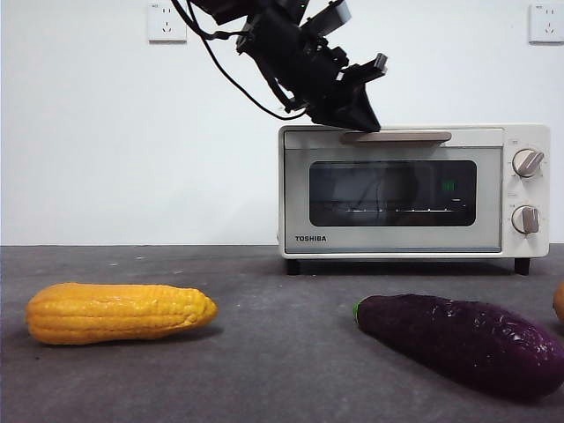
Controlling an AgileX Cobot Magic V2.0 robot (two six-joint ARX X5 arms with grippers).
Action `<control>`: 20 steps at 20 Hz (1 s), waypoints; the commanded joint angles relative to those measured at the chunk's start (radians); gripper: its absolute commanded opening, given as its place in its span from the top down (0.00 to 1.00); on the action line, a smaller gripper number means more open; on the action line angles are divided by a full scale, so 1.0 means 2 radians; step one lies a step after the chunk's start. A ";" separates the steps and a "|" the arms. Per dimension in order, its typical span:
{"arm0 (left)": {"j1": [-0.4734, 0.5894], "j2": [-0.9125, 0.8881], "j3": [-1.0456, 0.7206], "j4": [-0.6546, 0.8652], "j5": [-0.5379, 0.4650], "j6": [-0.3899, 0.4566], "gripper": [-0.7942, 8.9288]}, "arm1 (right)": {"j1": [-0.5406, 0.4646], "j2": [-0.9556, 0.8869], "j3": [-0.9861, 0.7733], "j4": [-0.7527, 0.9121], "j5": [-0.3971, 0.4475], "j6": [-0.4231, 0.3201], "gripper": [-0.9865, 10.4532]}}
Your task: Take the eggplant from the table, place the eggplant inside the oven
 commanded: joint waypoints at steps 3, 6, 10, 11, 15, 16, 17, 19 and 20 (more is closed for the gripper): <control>-0.026 0.029 -0.007 -0.034 0.002 0.007 0.92 | 0.001 -0.001 0.001 -0.005 -0.002 -0.004 0.47; -0.049 0.029 -0.007 -0.040 0.003 0.007 0.92 | 0.001 -0.001 0.001 -0.004 -0.002 -0.006 0.47; -0.084 0.029 -0.007 -0.041 0.004 0.005 0.92 | 0.001 -0.001 0.001 -0.004 -0.002 -0.006 0.47; -0.092 0.029 -0.007 -0.042 0.004 0.002 0.92 | 0.001 -0.001 0.001 -0.004 -0.002 -0.006 0.47; -0.116 0.027 -0.007 -0.040 0.024 -0.008 0.92 | 0.001 -0.001 0.001 -0.004 -0.002 -0.006 0.47; -0.119 0.027 -0.007 -0.039 0.027 -0.015 0.92 | 0.001 -0.001 0.001 -0.004 -0.002 -0.006 0.47; -0.121 0.027 -0.007 -0.039 0.028 -0.019 0.92 | 0.001 -0.001 0.001 -0.004 -0.002 -0.006 0.47; -0.122 0.025 -0.007 -0.040 0.028 -0.020 0.92 | 0.001 -0.001 0.001 -0.004 -0.002 -0.006 0.47; -0.122 0.023 -0.007 -0.040 0.028 -0.020 0.92 | 0.001 -0.001 0.001 -0.004 -0.002 -0.006 0.47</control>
